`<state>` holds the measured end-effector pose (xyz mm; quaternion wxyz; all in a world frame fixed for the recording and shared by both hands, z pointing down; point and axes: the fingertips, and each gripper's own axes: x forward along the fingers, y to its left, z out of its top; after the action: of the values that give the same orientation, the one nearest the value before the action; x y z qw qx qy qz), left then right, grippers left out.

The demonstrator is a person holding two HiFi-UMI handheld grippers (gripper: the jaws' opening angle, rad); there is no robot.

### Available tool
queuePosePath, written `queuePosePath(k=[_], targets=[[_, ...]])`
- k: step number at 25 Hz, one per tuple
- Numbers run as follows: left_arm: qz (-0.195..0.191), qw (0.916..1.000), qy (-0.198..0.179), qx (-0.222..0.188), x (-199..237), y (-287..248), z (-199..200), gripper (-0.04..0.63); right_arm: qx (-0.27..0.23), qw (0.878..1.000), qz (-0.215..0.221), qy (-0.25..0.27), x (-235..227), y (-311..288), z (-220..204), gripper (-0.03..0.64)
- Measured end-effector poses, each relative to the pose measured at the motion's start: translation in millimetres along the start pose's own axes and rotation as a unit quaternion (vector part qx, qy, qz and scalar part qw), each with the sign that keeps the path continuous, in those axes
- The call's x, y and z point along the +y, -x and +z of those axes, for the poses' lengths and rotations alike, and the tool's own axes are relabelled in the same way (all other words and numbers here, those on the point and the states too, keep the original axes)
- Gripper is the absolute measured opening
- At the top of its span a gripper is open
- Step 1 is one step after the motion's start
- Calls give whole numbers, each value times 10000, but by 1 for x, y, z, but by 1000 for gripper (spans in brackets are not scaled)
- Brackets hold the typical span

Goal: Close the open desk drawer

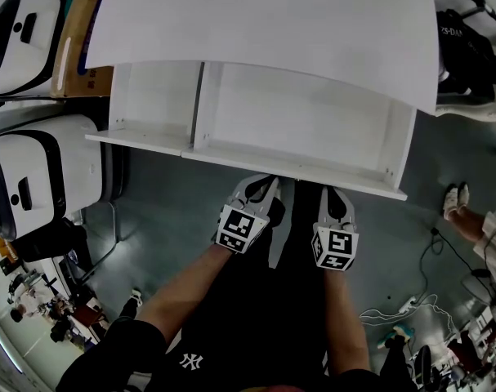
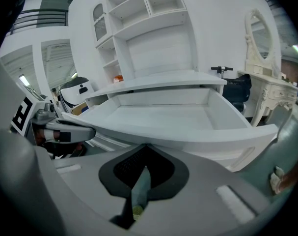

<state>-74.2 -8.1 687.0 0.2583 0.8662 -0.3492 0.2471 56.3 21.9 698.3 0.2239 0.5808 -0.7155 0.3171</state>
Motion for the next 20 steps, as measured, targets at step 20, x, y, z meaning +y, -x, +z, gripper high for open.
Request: queuePosePath(k=[20], targets=[[151,9997,106,-178,39,-51,52,2,-47,9999,-48,95,-25,-52,58,23]])
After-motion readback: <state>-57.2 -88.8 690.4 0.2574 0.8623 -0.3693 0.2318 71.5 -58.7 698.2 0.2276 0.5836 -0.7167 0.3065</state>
